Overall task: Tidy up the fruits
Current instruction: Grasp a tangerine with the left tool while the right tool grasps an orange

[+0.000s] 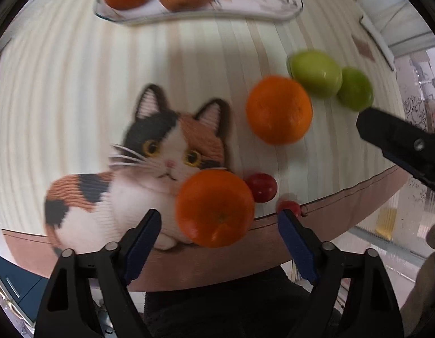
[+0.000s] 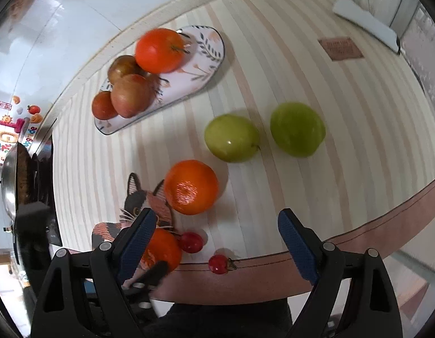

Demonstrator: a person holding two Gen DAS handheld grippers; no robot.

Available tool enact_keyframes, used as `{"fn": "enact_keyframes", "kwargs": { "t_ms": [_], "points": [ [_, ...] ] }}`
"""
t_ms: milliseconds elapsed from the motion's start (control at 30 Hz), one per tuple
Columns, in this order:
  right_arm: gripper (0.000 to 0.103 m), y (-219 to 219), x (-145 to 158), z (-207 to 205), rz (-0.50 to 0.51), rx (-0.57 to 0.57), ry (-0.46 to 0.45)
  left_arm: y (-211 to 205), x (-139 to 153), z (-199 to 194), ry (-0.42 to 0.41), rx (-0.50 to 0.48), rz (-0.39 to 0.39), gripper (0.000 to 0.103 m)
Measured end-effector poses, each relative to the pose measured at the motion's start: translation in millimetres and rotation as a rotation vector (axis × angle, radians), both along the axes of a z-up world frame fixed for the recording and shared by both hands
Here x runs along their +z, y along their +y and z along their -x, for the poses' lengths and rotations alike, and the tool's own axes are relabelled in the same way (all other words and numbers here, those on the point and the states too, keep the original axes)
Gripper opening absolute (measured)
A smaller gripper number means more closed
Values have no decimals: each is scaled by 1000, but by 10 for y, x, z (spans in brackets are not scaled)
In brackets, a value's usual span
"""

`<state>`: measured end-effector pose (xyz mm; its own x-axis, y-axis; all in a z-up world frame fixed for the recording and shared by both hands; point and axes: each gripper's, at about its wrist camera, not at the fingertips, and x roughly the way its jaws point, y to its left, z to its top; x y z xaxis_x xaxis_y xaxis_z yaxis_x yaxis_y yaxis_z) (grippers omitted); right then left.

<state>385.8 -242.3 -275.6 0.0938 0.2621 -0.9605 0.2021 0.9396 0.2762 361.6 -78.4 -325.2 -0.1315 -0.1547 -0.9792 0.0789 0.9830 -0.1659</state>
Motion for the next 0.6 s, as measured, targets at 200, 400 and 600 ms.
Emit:
{"fn": "enact_keyframes", "kwargs": {
  "t_ms": [200, 400, 600],
  "points": [
    [91, 38, -181, -22, -17, -3, 31, -23, -117, -32, -30, 5, -34, 64],
    [91, 186, -335, -131, -38, 17, 52, 324, -72, -21, -48, 63, -98, 64],
    [90, 463, -553, -292, -11, 67, 71, 656, -51, -140, -39, 164, -94, 64]
  ]
}}
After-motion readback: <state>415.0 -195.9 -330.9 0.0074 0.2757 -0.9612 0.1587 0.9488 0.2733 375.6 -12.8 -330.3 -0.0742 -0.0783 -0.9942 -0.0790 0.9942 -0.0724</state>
